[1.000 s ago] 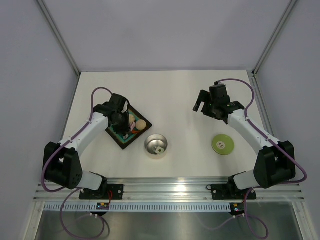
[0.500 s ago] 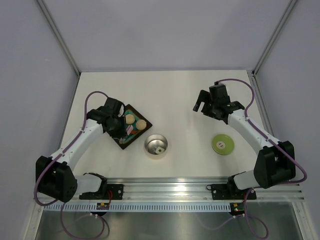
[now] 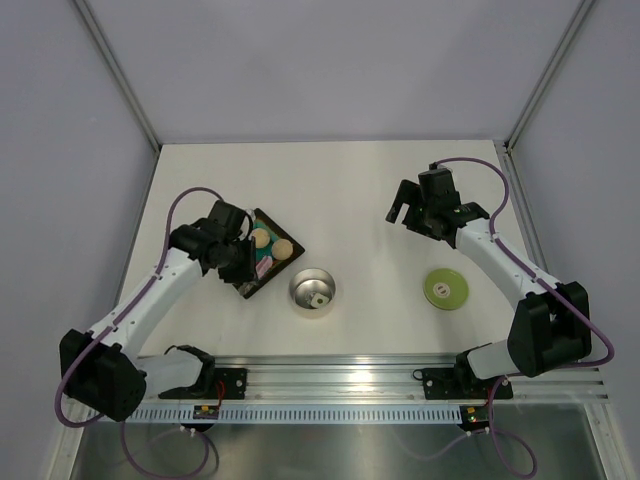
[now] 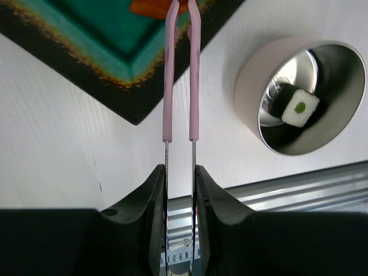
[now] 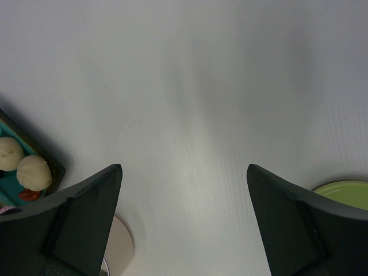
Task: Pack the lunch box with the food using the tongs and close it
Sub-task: Pick up the fake food from the plate.
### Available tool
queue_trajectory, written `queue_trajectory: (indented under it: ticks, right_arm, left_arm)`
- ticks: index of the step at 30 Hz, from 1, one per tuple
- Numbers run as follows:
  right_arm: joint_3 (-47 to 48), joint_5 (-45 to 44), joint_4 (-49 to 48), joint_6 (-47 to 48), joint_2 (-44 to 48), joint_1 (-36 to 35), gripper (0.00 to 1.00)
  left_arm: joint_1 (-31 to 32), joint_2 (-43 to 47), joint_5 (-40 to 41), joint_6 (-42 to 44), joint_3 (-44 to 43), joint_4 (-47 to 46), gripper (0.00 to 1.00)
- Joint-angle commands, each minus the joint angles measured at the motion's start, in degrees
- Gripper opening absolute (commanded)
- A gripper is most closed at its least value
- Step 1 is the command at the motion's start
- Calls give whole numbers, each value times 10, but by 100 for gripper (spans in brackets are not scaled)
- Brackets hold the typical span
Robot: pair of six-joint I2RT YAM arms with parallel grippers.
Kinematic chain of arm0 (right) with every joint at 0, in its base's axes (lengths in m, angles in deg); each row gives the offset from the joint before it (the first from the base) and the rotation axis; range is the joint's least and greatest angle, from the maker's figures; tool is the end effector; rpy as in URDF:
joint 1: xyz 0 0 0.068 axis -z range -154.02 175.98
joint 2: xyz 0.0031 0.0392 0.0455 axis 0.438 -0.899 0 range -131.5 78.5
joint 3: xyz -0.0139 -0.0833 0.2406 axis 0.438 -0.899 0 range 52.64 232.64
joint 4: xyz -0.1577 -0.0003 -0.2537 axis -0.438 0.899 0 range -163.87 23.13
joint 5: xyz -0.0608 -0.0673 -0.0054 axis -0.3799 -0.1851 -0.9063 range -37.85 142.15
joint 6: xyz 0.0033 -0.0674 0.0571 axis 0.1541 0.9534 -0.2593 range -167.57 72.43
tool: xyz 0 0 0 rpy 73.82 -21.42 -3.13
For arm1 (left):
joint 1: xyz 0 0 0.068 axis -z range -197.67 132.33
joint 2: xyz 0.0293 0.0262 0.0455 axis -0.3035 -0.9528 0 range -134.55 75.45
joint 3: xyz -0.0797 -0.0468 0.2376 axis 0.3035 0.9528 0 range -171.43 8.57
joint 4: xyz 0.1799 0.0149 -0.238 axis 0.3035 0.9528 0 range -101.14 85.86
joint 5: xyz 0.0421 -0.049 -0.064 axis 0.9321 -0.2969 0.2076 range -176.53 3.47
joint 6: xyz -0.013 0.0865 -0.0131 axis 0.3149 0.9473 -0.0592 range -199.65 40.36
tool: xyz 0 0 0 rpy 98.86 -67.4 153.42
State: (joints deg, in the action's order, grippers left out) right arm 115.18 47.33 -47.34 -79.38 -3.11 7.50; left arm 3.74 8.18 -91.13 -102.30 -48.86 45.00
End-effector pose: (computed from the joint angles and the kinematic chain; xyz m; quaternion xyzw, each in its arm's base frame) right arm 0.3616 0.1139 0.2114 0.1232 0.9169 0.1252 0.3583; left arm 0.2561 -0.1073 0.2113 -0.0023 0.9774 -0.1143 0.1780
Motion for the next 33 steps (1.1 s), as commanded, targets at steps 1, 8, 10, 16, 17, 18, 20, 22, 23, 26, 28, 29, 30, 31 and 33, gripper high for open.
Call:
queue_trajectory:
  ticks: [1, 8, 10, 16, 17, 18, 20, 22, 23, 26, 28, 29, 30, 31, 33]
  right_arm:
    - [-1, 9, -16, -7, 13, -2, 97]
    - [-5, 6, -14, -5, 16, -2, 97]
    - [-6, 3, -12, -4, 17, -2, 97]
    - [-7, 2, -14, -4, 16, -2, 97]
    - [-7, 3, -14, -4, 15, -2, 97]
    - [-7, 3, -15, -4, 14, -2, 97]
    - [-6, 6, -16, -4, 11, -2, 97]
    - [-6, 7, -17, -7, 8, -2, 97]
    - [-6, 8, -18, -7, 8, -2, 97]
    - [-5, 10, -20, -7, 6, -2, 97]
    - [-5, 10, -17, -7, 6, -2, 97]
    - [-6, 10, -19, -7, 6, -2, 97]
    - [-6, 9, -19, -7, 7, -2, 97]
    - [-8, 9, -17, -7, 8, -2, 97]
    - [-8, 8, -18, -6, 9, -2, 97]
  left_arm:
    - [42, -8, -37, 14, 4, -8, 0]
    - [63, -49, -29, -6, 7, -56, 0]
    - [63, -57, -21, -8, 0, -60, 0]
    - [63, -52, -48, 4, -14, -55, 0]
    - [63, -50, -53, 6, -15, -53, 0]
    - [62, -45, -52, 7, -18, -50, 0]
    - [62, -32, -49, 12, -22, -42, 0]
    - [59, -25, -27, 14, -32, -31, 0]
    - [55, -25, -21, 15, -35, -29, 0]
    - [51, -36, -19, 13, -26, -32, 0]
    - [50, -41, -4, 9, -18, -37, 0]
    - [50, -40, 1, 6, -15, -41, 0]
    - [48, -39, 4, 5, -13, -45, 0]
    - [46, -39, 6, 5, -11, -47, 0]
    - [41, -43, 12, 7, -8, -46, 0]
